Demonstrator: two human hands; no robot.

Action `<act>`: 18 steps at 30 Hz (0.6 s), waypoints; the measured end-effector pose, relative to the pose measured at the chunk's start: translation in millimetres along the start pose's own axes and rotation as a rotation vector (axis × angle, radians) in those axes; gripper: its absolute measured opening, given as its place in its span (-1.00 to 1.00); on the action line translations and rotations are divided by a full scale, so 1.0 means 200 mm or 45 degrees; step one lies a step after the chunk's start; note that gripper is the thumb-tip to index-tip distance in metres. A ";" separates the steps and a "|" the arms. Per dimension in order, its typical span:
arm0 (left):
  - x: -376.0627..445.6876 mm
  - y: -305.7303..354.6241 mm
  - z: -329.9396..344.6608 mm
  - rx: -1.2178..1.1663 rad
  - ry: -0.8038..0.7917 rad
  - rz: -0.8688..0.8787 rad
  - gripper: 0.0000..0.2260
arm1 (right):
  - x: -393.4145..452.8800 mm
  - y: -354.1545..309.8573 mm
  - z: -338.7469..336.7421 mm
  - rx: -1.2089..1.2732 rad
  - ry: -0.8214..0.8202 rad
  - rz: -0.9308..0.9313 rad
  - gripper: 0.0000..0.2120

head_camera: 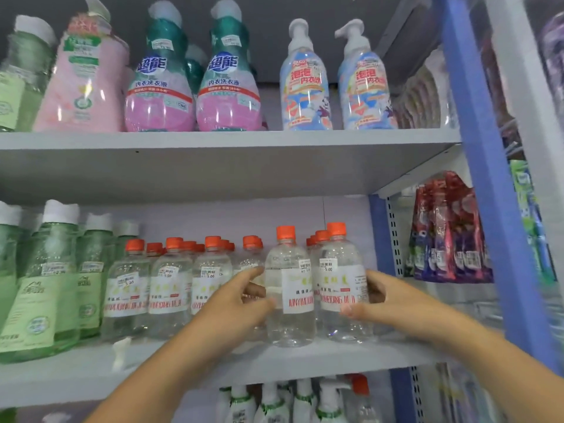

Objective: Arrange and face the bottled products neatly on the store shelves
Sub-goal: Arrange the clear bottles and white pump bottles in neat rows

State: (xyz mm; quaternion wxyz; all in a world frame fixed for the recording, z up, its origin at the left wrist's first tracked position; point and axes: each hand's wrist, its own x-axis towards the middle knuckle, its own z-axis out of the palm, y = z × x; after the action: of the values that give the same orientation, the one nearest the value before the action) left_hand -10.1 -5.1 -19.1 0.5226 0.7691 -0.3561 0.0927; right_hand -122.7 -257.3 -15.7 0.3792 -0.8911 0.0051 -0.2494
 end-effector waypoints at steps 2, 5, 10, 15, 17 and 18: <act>0.00 0.02 0.04 0.049 0.050 0.005 -0.62 | 0.01 0.02 0.00 0.068 -0.034 0.001 -0.50; -0.01 0.07 0.12 0.186 0.061 0.003 -0.47 | 0.02 0.04 0.01 0.092 -0.056 0.005 -0.56; 0.05 0.09 0.17 0.239 0.080 -0.039 -0.48 | 0.03 0.06 0.02 0.087 -0.068 -0.010 -0.44; 0.06 0.07 0.16 0.091 0.079 -0.095 -0.52 | 0.04 0.08 0.02 0.056 -0.021 -0.020 -0.46; 0.06 0.06 0.18 0.116 0.100 -0.094 -0.54 | 0.05 0.10 0.02 0.056 0.006 -0.005 -0.50; 0.06 0.06 0.19 0.159 0.105 -0.082 -0.56 | 0.05 0.10 0.02 0.044 0.020 -0.002 -0.53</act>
State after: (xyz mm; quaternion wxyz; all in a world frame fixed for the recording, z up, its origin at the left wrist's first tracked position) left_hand -18.4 -45.9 -20.9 0.4906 0.8067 -0.3031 0.1295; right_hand -108.1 -272.2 -26.8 0.3944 -0.8824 0.0030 -0.2567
